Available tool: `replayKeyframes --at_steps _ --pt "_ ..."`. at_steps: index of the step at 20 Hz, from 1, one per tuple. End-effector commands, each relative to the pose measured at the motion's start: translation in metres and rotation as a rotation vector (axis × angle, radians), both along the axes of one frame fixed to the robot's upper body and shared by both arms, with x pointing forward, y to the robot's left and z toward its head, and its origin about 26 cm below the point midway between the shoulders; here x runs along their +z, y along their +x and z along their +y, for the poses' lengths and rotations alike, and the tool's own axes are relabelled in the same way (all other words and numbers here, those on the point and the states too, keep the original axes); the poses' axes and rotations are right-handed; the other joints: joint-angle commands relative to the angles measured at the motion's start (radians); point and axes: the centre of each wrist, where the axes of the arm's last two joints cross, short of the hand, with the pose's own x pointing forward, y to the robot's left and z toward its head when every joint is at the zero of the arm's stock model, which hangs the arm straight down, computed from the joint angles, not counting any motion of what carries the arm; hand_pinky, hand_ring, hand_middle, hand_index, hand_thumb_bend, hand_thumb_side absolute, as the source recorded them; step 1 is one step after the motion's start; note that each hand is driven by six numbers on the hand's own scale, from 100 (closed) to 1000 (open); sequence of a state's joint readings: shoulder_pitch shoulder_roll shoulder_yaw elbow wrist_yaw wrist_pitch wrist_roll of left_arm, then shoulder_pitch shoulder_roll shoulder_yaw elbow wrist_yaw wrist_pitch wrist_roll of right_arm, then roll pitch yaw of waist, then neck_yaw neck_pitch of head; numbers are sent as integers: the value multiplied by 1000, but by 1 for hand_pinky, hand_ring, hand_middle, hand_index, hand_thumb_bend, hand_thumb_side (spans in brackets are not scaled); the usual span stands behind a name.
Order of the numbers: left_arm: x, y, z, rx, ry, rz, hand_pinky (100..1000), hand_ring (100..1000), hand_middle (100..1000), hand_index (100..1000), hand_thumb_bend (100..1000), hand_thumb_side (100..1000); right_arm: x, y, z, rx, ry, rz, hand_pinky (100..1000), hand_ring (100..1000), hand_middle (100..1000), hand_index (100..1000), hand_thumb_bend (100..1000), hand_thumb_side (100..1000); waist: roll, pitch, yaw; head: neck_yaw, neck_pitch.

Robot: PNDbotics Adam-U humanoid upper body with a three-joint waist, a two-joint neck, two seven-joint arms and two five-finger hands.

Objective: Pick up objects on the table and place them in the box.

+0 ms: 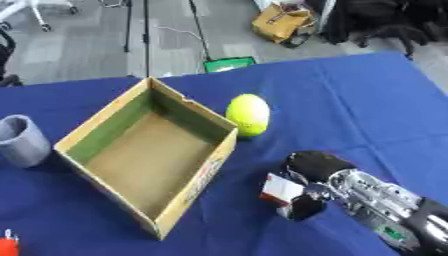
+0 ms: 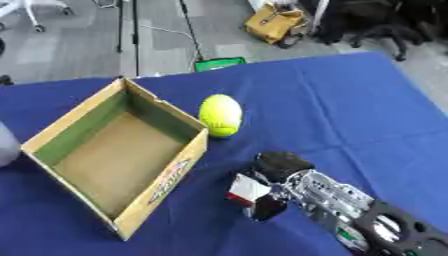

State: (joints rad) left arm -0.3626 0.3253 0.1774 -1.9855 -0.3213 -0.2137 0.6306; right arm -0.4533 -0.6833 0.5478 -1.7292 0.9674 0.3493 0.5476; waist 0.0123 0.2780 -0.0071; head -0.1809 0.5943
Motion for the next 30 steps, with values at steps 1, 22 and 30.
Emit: replayKeyframes --at_steps 1,22,30 --pt "9 -2 2 5 9 -28 936 883 854 912 100 1000 6 1 -10 -22 -26 -21 919 897 440 657 376 511 2 -15 -3 -2 -7" --pt "9 -3 3 12 17 -25 936 883 854 912 100 1000 29 -6 -10 -15 -5 -76 902 854 373 547 305 507 0 -27 -20 2 4" --pt "9 -3 4 15 22 -25 936 883 854 912 100 1000 45 -12 -8 5 -5 -113 895 842 352 519 294 518 -5 -34 -24 5 5"
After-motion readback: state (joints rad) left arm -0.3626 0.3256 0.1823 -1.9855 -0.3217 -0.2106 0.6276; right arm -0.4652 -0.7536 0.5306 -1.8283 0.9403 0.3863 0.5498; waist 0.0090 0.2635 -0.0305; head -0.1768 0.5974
